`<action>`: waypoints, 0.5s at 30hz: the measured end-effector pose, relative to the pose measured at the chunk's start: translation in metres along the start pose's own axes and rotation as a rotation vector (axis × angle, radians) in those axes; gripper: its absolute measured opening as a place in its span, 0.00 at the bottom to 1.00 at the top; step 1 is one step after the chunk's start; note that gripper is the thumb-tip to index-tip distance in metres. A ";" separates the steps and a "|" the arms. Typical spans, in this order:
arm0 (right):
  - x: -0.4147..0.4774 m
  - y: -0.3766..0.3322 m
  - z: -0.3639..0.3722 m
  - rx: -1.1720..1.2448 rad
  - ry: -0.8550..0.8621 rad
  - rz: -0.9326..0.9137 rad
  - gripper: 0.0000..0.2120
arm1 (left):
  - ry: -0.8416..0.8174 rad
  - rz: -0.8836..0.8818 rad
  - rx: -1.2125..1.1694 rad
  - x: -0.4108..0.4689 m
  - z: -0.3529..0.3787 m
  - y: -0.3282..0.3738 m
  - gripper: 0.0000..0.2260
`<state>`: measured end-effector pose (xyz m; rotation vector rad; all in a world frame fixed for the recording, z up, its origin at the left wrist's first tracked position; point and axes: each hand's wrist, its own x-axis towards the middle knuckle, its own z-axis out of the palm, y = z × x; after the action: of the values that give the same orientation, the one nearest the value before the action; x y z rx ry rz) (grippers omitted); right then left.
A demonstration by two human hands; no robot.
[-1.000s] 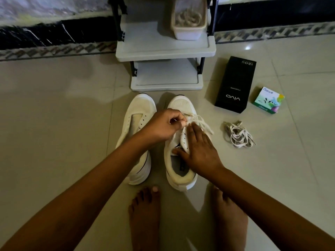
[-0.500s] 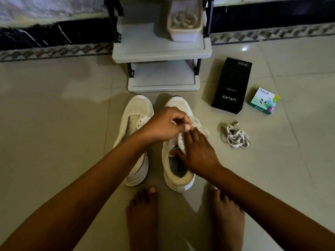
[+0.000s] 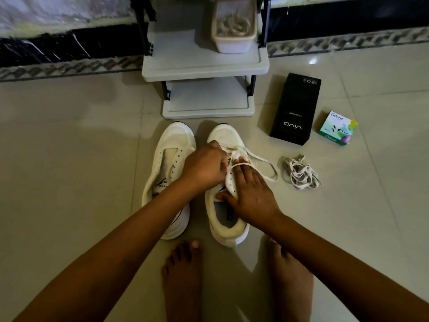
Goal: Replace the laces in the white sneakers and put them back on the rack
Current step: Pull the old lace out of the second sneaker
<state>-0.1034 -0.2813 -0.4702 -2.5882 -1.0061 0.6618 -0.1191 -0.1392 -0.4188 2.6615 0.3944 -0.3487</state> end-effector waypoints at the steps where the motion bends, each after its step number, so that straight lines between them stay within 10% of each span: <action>1: 0.000 0.000 -0.001 -0.001 -0.002 -0.002 0.47 | -0.032 0.012 -0.120 -0.001 -0.006 0.002 0.06; 10: -0.003 -0.004 -0.006 0.018 -0.020 -0.006 0.41 | -0.157 0.009 -0.706 -0.013 -0.024 0.010 0.06; 15: -0.003 -0.003 -0.008 0.012 -0.043 0.007 0.42 | -0.059 -0.025 -0.006 -0.001 -0.001 -0.009 0.10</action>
<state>-0.1030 -0.2825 -0.4613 -2.5790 -1.0026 0.7255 -0.1230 -0.1316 -0.4206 2.6358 0.4100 -0.4314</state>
